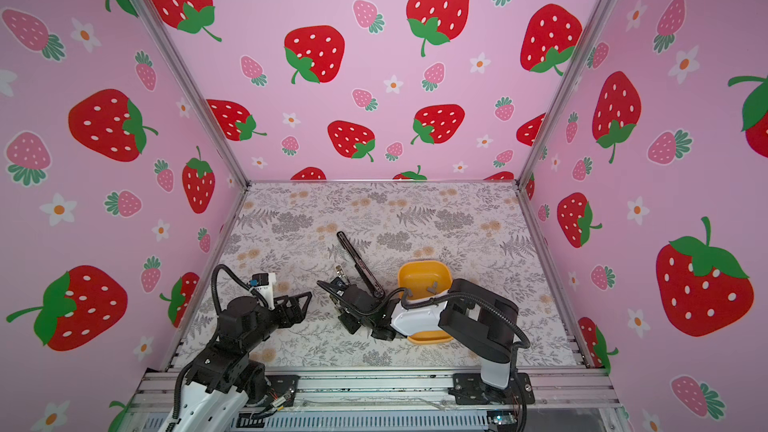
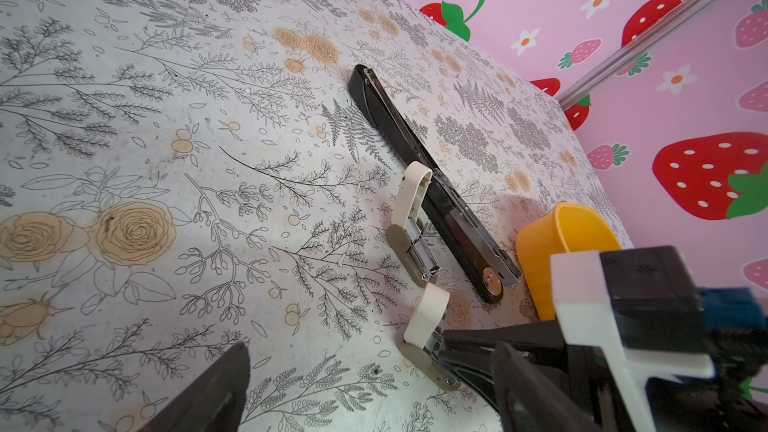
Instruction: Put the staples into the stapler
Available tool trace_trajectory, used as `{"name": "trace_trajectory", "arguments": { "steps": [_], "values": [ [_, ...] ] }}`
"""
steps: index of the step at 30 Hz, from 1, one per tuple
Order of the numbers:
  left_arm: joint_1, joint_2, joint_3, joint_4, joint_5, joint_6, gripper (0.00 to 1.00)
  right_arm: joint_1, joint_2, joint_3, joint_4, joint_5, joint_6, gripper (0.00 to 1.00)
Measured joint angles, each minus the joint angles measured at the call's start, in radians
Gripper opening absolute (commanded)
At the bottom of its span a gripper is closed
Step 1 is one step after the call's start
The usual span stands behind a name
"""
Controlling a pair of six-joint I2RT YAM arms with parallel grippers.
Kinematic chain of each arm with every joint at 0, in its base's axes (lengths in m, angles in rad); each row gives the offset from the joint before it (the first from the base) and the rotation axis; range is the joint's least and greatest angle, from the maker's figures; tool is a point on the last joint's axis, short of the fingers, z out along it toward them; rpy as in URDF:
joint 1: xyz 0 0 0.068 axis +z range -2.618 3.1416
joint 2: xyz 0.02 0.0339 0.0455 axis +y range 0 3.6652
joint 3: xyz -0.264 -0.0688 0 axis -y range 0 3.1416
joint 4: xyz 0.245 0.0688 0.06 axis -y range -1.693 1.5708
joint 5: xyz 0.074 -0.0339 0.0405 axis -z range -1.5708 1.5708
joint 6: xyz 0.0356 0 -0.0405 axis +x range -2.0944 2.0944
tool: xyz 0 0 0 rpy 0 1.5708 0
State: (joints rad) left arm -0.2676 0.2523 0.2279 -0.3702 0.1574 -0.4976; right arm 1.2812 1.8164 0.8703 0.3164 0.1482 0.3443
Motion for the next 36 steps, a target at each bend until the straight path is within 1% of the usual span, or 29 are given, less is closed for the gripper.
{"name": "trace_trajectory", "arguments": {
  "steps": [12, 18, 23, 29, 36],
  "values": [
    [0.000, 0.000, 0.000, 0.000, 0.000, 0.000, 0.92, 0.004, -0.023, -0.047, 0.033, 0.001, 0.026, 0.07],
    [0.000, 0.000, 0.000, 0.000, 0.000, 0.000, 0.92, 0.005, -0.024, -0.050, 0.033, 0.001, 0.027, 0.23],
    [0.000, 0.000, 0.000, 0.000, 0.000, 0.000, 0.92, 0.006, -0.024, -0.059, 0.003, 0.003, 0.027, 0.29],
    [0.000, 0.000, 0.000, 0.000, 0.000, 0.000, 0.92, 0.006, -0.029, -0.060, -0.011, 0.013, 0.025, 0.31],
    [0.000, 0.004, 0.000, 0.000, 0.000, 0.000, 0.92, 0.006, -0.099, -0.064, -0.022, 0.038, 0.018, 0.29]
  ]
}}
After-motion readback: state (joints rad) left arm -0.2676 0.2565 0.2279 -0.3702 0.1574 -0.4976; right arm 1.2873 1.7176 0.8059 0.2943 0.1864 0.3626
